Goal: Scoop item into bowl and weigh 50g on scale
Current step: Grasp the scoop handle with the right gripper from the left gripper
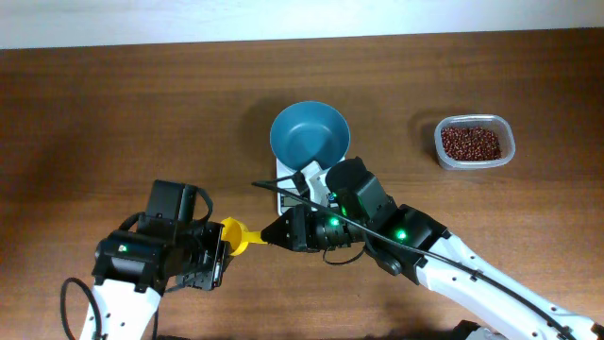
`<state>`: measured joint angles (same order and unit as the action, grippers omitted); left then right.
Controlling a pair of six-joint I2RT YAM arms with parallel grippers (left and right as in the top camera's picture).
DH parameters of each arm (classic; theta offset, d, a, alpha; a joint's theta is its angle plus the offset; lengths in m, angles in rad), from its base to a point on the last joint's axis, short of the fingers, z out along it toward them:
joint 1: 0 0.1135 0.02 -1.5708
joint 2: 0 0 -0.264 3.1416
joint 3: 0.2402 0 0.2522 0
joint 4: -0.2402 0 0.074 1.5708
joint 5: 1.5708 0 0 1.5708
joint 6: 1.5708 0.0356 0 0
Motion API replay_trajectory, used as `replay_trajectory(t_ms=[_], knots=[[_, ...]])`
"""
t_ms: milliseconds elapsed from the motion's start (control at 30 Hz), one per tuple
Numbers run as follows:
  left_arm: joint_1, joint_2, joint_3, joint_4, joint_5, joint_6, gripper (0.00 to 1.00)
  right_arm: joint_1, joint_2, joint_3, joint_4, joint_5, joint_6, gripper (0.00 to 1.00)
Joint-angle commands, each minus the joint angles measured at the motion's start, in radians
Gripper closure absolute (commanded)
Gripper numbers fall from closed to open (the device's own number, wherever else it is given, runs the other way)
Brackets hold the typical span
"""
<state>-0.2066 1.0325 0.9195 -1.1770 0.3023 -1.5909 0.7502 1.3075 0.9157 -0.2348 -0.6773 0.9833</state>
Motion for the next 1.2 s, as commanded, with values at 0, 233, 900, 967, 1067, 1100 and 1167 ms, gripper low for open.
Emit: replay_trajectory(t_ms=[0,233,900,967,1067,1100,1167], knots=[[-0.016,0.001,-0.003,0.015,0.016,-0.013,1.00,0.010,0.014,0.014,0.001,0.010,-0.009,0.82],[-0.067,0.001,-0.003,0.075,-0.013,-0.013,1.00,0.010,0.021,0.014,0.001,0.009,-0.009,0.83],[-0.067,0.001,-0.003,0.040,-0.051,-0.052,1.00,0.010,0.021,0.014,0.000,0.009,-0.009,0.85],[-0.067,0.001,-0.003,0.040,-0.051,-0.055,1.00,0.010,0.021,0.014,0.000,0.009,-0.009,0.87],[-0.067,0.001,-0.003,0.041,-0.051,-0.055,1.00,0.010,0.021,0.014,0.000,0.009,-0.009,0.88],[-0.067,0.001,-0.003,0.041,-0.044,-0.055,1.00,0.010,0.021,0.014,0.000,0.009,-0.009,0.88],[-0.067,0.001,-0.003,0.040,-0.044,-0.055,1.00,0.010,0.023,0.014,0.000,0.009,-0.009,0.92]])
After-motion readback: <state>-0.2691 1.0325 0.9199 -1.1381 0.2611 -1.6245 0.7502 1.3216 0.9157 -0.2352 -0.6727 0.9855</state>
